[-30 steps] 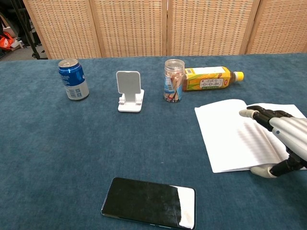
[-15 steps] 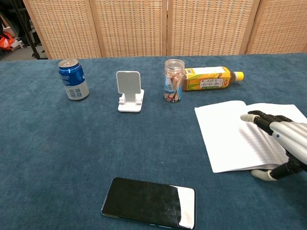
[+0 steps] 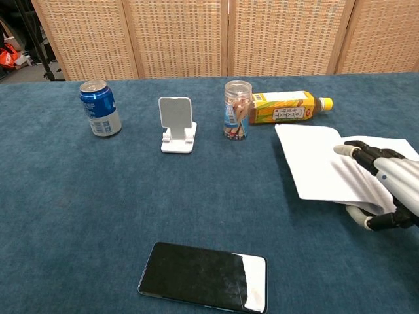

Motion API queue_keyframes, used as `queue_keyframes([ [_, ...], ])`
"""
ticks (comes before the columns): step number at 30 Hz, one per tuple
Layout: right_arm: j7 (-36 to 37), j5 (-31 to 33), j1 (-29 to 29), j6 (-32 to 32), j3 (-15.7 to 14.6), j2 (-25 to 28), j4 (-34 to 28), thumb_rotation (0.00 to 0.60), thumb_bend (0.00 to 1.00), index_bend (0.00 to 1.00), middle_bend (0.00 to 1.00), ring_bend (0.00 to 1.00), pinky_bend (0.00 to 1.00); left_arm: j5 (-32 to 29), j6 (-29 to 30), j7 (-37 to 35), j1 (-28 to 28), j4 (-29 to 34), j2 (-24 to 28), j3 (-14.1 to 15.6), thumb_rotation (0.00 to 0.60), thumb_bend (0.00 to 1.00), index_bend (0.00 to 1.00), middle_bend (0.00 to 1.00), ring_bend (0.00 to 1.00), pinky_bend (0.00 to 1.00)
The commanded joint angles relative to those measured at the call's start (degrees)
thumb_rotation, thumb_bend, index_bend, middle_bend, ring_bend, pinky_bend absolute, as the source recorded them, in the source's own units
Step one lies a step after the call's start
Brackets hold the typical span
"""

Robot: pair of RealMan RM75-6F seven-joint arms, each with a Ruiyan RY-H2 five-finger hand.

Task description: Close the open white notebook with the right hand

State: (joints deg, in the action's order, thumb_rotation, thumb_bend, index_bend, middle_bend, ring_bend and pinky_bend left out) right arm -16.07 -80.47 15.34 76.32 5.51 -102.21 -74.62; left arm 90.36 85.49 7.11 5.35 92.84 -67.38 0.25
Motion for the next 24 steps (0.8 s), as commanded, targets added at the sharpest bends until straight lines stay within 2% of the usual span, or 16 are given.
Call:
queue_keyframes([
  [1, 0.4, -0.1, -0.3, 0.7, 0.3, -0.2, 0.4, 0.6, 0.47, 0.0, 0.0, 0.0, 0.0, 0.1, 0.0, 0.0, 0.0, 0.0, 0.0, 0.0, 0.6, 0.0, 0.0, 0.0, 0.0, 0.0],
  [24, 0.1, -1.1, -1.2, 4.7, 1.6, 2.3, -2.7, 0.6, 0.47, 0.0, 0.0, 0.0, 0.0, 0.7, 0.8, -0.6, -0.1, -0.4, -0.2, 0.0, 0.6, 0.0, 0.0, 0.0, 0.0, 0.0],
])
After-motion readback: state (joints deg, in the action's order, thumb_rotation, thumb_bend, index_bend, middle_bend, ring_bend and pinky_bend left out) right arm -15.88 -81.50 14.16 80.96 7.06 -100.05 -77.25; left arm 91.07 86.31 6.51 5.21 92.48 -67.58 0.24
